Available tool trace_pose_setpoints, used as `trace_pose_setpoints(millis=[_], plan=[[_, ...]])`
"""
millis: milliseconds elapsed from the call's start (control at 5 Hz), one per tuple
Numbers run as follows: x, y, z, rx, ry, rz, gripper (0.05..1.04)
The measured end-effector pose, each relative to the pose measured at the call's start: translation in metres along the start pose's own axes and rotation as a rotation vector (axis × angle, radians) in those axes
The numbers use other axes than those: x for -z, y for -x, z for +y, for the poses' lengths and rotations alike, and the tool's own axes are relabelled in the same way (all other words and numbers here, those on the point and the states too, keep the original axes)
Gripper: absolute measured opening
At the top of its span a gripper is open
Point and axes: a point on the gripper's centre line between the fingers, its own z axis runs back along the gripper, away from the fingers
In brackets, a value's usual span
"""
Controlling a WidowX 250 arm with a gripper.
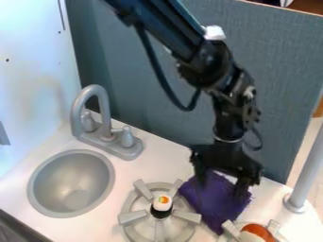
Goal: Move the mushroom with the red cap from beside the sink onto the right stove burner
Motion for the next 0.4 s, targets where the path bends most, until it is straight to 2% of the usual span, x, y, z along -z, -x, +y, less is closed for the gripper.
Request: trace_pose_setpoints(millis=[200, 400], plan=[[0.017, -0.016, 0.0, 0.034, -0.063, -0.055, 1.003], [0.014, -0.029, 0.002, 0.052, -0.103, -0.056, 1.003]])
